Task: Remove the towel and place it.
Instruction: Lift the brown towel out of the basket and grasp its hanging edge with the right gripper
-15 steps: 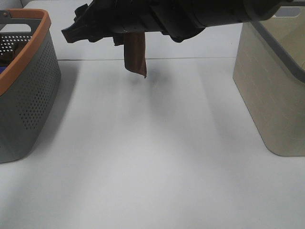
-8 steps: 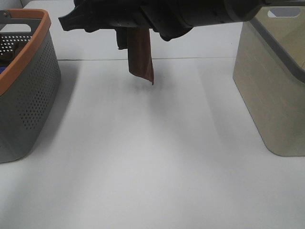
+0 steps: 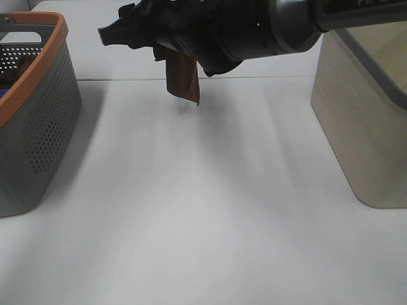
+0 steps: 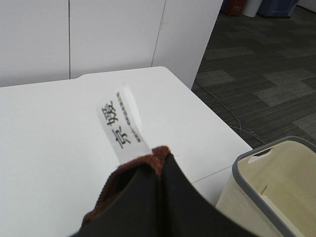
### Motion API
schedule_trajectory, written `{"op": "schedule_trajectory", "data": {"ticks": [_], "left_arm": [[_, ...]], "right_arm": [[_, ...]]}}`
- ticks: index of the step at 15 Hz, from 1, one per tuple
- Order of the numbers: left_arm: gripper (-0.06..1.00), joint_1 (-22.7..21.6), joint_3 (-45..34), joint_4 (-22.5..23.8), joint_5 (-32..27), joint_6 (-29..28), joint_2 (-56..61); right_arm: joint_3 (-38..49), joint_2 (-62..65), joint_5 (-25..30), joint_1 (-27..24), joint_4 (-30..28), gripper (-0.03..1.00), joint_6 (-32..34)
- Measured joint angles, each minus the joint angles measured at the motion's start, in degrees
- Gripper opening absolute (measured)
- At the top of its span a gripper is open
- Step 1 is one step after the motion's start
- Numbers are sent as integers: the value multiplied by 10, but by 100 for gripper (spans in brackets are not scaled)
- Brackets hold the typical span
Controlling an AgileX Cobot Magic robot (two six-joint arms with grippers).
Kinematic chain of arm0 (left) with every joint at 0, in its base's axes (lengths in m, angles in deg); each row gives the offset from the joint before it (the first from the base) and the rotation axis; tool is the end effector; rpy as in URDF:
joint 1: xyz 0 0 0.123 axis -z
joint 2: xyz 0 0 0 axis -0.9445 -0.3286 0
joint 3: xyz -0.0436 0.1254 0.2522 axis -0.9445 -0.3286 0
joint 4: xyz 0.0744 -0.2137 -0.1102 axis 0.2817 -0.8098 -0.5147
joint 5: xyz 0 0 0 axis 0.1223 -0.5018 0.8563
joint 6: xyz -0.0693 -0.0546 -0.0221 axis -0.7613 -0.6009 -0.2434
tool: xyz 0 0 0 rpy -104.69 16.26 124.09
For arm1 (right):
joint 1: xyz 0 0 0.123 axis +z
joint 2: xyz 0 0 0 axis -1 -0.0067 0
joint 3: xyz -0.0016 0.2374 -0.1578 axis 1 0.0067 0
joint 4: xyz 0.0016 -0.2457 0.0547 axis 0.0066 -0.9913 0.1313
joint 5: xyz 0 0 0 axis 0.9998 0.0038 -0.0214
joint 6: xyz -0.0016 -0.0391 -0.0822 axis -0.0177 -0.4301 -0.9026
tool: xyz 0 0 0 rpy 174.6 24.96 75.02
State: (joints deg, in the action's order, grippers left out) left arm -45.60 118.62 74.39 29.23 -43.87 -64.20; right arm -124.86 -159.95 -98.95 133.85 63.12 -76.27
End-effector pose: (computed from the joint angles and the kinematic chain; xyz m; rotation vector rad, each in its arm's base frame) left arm 0.4275 -0.2148 0.4515 0.3502 1.7997 -0.5482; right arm 0.3710 0.3105 0.2358 -0.4462 1.7423 0.1429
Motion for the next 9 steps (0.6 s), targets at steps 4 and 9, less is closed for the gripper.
{"op": "schedule_trajectory", "data": {"ticks": [4,9], "left_arm": [[0,0,0,-1,0,0,0],[0,14,0,-3,0,0,0]], "right_arm": [[0,-28,-17,0,5,69,4],[0,-37,-84,0,10,78,29]]}}
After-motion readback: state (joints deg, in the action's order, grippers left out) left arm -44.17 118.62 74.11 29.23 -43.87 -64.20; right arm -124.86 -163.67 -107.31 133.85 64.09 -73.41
